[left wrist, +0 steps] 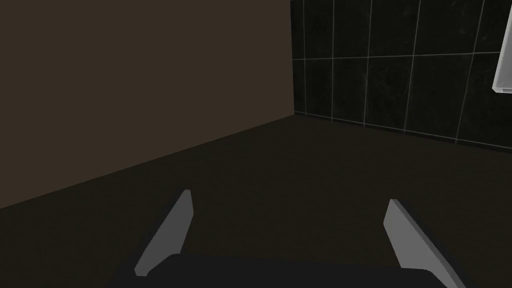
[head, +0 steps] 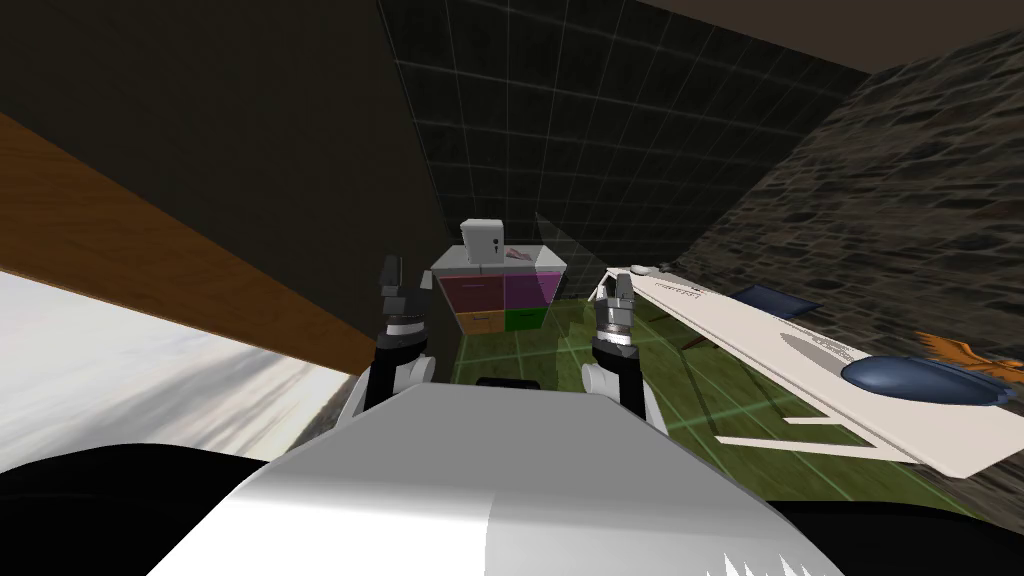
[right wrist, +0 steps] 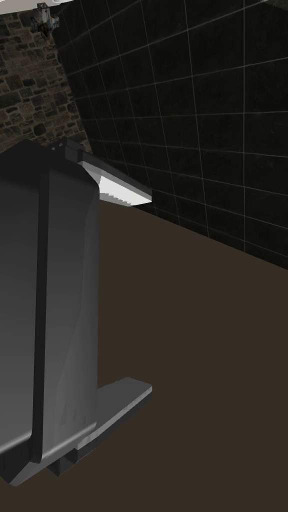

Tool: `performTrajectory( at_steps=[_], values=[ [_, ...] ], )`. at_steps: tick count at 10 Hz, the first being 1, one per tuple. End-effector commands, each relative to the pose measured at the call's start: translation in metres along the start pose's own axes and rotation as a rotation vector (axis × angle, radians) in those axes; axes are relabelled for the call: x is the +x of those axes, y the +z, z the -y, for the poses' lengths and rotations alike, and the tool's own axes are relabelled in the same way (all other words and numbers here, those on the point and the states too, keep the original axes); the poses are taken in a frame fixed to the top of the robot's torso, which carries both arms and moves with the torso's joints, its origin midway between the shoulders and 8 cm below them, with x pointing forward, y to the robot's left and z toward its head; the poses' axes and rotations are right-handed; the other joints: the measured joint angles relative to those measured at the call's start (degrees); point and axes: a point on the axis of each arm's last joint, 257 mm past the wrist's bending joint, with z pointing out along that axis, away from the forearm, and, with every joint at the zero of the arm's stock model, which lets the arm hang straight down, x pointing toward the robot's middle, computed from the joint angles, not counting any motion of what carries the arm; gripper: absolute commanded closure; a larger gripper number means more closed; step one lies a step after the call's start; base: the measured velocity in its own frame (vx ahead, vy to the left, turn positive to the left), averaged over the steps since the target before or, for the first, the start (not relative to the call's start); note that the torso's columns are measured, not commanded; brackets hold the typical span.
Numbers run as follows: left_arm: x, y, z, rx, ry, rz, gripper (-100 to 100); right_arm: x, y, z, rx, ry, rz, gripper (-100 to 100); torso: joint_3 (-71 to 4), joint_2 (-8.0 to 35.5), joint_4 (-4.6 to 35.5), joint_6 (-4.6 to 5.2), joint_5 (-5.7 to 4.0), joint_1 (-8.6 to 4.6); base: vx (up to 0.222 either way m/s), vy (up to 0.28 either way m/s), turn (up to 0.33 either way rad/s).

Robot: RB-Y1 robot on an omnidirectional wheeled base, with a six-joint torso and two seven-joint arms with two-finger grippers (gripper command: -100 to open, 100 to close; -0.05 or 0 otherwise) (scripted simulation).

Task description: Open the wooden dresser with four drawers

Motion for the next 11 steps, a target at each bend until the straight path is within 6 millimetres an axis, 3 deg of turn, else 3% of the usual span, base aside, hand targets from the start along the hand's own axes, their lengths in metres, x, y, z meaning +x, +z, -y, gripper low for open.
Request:
performTrajectory(
  at_steps=[1, 9, 10, 11],
  values=[
    [0.0, 0.0, 0.0, 0.0, 0.0, 0.0, 0, 0.0, 0.0, 0.0, 0.0, 0.0, 0.0, 0, -4.67, 2.32, 2.35, 0.0, 0.0, 0.0, 0.0, 0.0, 0.0],
    [0.0, 0.0, 0.0, 0.0, 0.0, 0.0, 0, 0.0, 0.0, 0.0, 0.0, 0.0, 0.0, 0, -70.73, 35.39, 35.37, 0.0, 0.0, 0.0, 0.0, 0.0, 0.0],
    [0.005, -0.001, -0.007, -0.013, 0.011, -0.037, -100, 0.0, 0.0, 0.0, 0.0, 0.0, 0.0, 0, -79.19, 39.62, 39.6, 0.0, 0.0, 0.0, 0.041, -0.031, -0.002],
    [0.007, -0.002, -0.012, -0.022, 0.016, -0.05, -100, 0.0, 0.0, 0.0, 0.0, 0.0, 0.0, 0, -83.19, 41.45, 41.47, 0.0, -0.02, -0.08, 0.074, -0.065, 0.001]
  ],
)
